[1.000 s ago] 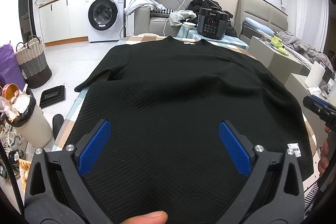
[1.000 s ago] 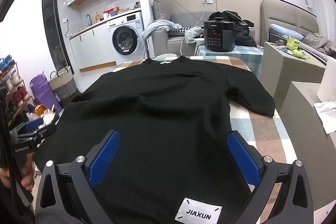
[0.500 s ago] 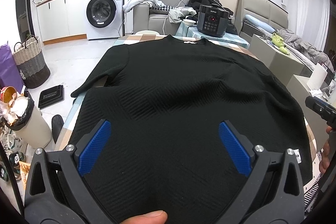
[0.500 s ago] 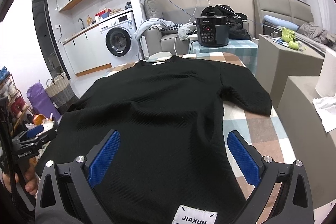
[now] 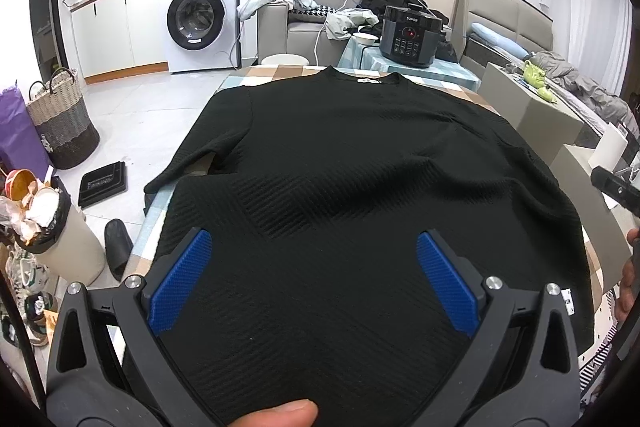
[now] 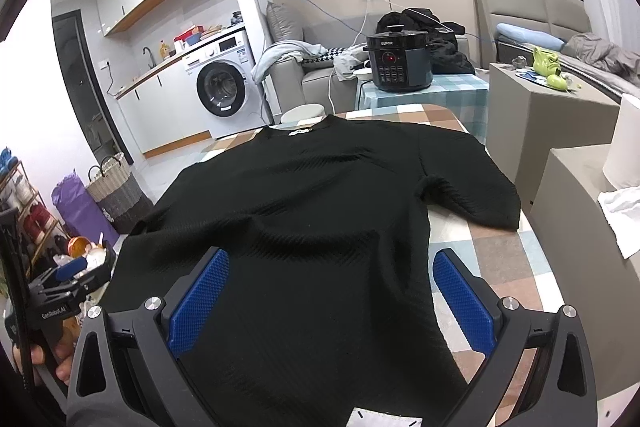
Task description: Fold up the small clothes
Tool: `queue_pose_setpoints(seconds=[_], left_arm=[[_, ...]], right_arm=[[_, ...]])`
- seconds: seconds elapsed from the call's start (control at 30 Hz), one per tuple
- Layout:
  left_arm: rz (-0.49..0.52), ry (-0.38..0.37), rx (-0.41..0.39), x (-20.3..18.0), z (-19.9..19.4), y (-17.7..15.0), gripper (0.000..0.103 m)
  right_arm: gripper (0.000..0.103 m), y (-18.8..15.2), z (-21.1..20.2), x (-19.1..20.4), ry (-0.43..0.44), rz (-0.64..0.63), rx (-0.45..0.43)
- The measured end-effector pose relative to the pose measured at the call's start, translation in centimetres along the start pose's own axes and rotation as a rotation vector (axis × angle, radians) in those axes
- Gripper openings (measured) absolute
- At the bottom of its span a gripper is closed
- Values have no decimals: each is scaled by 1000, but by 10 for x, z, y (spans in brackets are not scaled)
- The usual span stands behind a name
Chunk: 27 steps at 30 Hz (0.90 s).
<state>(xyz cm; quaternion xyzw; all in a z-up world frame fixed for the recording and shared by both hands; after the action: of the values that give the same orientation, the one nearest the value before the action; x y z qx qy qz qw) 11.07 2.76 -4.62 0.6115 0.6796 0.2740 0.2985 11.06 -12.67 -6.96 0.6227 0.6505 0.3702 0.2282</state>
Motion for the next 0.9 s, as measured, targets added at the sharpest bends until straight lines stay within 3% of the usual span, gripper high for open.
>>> queue_pose_setpoints(seconds=[0.53,0.9], left_arm=[[-27,-5,23,14,11,18,102],[-105,-47,-22,40,14,71,102]], right_arm=[[103,18,8,-18,-27,65,8],[103,49,2,-56,-25,205,-14]])
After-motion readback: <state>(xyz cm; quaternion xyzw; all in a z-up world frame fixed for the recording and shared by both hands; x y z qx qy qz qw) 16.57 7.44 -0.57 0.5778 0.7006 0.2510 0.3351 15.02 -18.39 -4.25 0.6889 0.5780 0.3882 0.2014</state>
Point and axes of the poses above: each gripper's, at about its wrist camera, not at the fingertips, and z roughly the way its jaws point, x to its left, y to its top, the point moved 8 cm from there along z, roughly the way its jaws point, and after that the axes turned 2 degrees about x, right-handed, at the moved point
